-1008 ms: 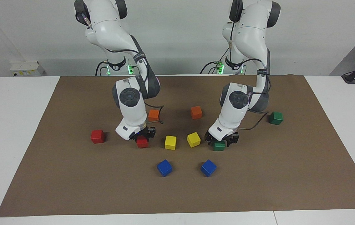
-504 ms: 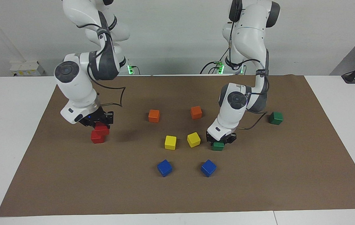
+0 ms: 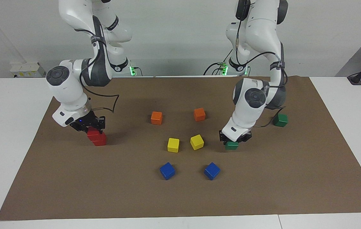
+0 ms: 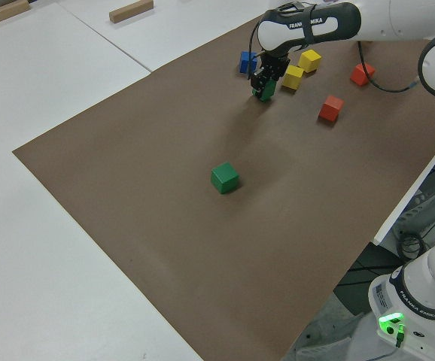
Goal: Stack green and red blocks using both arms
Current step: 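Carry the green cube toward the first green while the right carries red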
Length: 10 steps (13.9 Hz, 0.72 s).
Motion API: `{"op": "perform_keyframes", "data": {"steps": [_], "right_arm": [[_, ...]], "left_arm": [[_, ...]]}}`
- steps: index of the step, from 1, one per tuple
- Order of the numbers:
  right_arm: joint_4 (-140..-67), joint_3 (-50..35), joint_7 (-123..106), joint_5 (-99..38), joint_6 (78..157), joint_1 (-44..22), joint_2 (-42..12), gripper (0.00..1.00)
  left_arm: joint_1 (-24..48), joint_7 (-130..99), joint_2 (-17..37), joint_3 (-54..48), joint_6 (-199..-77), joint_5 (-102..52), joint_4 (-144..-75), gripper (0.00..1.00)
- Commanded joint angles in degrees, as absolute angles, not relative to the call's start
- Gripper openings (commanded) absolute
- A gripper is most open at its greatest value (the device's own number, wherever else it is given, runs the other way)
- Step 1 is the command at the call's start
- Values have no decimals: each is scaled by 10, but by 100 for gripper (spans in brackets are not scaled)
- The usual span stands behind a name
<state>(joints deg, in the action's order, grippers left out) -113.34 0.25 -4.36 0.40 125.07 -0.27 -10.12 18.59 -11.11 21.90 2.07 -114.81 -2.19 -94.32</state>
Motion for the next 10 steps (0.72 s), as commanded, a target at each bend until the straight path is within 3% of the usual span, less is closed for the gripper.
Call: {"op": "perform_keyframes", "data": {"steps": [1, 6, 10], "right_arm": [[-1173, -5, -60, -3, 1281, 7, -76, 0], [-1185, -5, -60, -3, 1298, 9, -80, 0], [-1198, -4, -54, -3, 1312, 13, -78, 0]], "left_arm": [[128, -58, 135, 19, -1073, -29, -976, 0], [-2, 132, 53, 19, -1076, -27, -1082, 0], [-58, 237, 19, 21, -1200, -27, -1186, 0]]}}
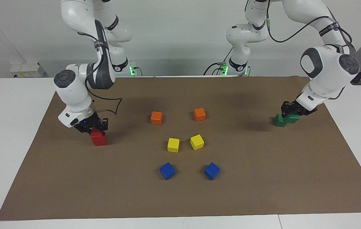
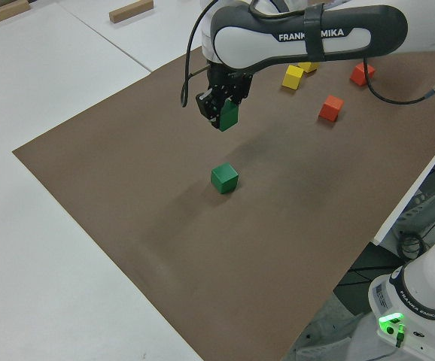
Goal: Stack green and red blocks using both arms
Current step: 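Carry the green cube toward the first green while the right carries red, then set the green cube against the first green while the right sets red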
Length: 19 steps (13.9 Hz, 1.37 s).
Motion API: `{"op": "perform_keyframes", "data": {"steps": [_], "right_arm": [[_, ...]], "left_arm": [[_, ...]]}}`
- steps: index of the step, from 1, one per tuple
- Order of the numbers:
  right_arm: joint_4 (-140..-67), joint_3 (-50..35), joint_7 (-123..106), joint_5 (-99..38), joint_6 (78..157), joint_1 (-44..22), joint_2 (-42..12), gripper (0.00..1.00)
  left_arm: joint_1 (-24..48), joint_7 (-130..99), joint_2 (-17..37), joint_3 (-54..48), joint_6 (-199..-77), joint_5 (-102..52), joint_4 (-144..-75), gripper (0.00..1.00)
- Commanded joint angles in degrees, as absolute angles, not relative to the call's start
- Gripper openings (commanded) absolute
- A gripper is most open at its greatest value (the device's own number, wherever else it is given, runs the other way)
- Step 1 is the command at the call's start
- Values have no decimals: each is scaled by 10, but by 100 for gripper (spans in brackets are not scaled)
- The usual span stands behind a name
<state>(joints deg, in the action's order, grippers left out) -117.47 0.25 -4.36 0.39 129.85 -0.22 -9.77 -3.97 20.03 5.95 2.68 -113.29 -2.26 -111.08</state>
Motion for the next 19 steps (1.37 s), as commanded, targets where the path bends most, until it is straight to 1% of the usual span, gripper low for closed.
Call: {"op": "perform_keyframes", "data": {"steps": [1, 6, 13, 14, 15, 16, 17, 18, 19], "right_arm": [[-1198, -4, -53, -3, 1311, 14, -78, 0], [-1206, -4, -45, 0, 1312, 18, -78, 0], [-1211, -4, -38, 0, 1321, 18, -78, 0], [-1211, -4, -38, 0, 1321, 18, -78, 2], [-1211, -4, -38, 0, 1322, 18, -78, 35], [-1211, -4, -38, 0, 1322, 18, -78, 82], [-1210, -4, -38, 0, 1323, 18, -78, 100], [-1209, -4, -39, 0, 1323, 18, -79, 100], [-1208, -4, -39, 0, 1323, 16, -79, 100]], "left_arm": [[-67, 250, 14, 21, -1223, -27, -1207, 0], [-80, 275, 13, 21, -1292, -27, -1266, 0], [-80, 283, 9, 21, -1296, -26, -1288, 0], [-80, 284, 8, 21, -1297, -25, -1288, 0], [-80, 292, 8, 21, -1302, -23, -1290, 0], [-80, 308, 8, 22, -1307, -23, -1295, 0], [-81, 321, 6, 23, -1308, -23, -1301, 5], [-81, 324, 4, 22, -1309, -23, -1304, 42], [-81, 324, 3, 23, -1309, -23, -1304, 99]]}}
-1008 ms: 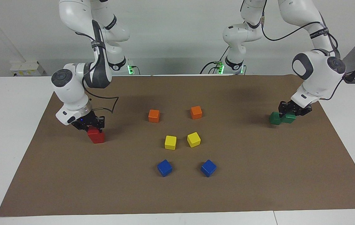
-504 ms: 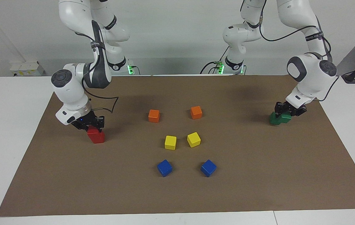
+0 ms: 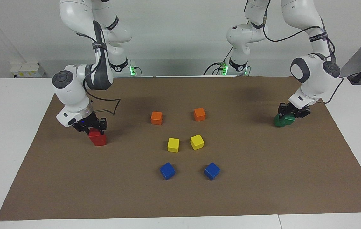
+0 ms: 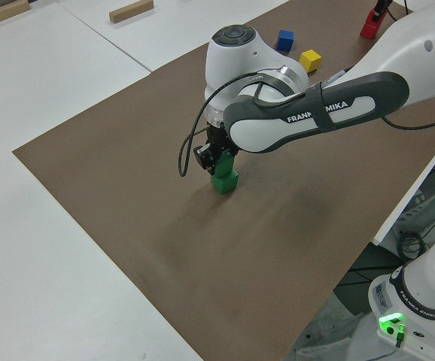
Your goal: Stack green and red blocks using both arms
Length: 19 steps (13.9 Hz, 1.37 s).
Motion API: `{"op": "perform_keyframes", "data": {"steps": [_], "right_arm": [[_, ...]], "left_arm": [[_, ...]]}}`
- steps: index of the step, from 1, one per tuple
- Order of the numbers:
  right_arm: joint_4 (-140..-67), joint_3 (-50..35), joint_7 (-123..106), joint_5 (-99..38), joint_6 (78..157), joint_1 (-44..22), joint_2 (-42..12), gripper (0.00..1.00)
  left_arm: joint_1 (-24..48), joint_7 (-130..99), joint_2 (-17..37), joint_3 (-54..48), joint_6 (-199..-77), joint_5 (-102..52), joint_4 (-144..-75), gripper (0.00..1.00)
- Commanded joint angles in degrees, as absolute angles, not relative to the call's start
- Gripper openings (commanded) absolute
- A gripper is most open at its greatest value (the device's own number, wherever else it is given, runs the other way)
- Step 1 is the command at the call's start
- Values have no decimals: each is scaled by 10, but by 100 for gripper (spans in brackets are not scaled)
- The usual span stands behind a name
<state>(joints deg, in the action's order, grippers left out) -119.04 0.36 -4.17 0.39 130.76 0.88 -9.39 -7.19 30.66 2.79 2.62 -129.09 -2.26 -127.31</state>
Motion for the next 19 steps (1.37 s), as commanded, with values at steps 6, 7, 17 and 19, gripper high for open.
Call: {"op": "perform_keyframes", "data": {"steps": [6, 7, 17, 19], "right_arm": [[-1143, -4, -39, 1, 1248, 11, -78, 100], [-1125, -7, -39, 1, 1222, 10, -74, 100], [-977, -11, -42, 3, 939, 1, 32, 100], [-972, -11, -41, 7, 940, 0, 26, 100]], "left_arm": [[-84, 323, 6, 22, -1297, -22, -1287, 100], [-85, 321, 6, 22, -1278, -23, -1268, 100], [-71, 99, 4, 13, -1012, -21, -1003, 100], [-62, 34, 4, 10, -982, -21, -962, 100]]}}
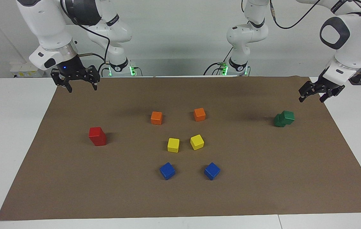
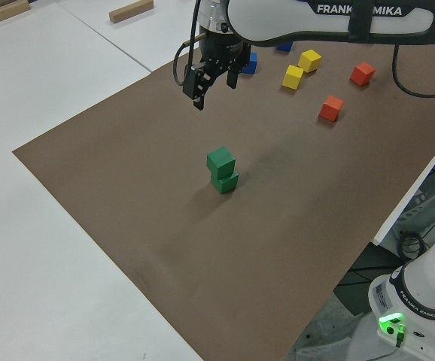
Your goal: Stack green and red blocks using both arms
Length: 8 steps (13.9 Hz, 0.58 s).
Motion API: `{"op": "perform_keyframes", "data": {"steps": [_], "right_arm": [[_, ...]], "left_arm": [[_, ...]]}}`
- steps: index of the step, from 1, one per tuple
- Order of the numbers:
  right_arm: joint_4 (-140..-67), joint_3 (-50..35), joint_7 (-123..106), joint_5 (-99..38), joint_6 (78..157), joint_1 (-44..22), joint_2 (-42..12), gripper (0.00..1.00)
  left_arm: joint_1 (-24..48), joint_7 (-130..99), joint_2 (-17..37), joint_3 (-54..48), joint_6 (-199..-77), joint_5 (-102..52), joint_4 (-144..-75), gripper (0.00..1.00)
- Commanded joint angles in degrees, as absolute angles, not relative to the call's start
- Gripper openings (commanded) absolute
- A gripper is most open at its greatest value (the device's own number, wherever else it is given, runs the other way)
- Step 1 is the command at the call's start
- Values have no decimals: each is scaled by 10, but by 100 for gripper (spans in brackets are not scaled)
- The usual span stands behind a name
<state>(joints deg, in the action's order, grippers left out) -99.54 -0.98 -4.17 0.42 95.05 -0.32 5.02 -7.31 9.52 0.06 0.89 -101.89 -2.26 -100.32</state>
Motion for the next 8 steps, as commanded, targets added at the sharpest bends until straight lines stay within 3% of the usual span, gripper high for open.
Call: {"op": "perform_keyframes", "data": {"steps": [1, 8], "right_arm": [[-969, -11, -41, 6, 940, 1, 26, 100], [-969, -11, -36, 2, 933, -3, 28, 100]], "left_arm": [[-60, 25, 4, 8, -964, -21, -945, 100], [-61, 28, -40, -4, -944, -21, -964, 100]]}}
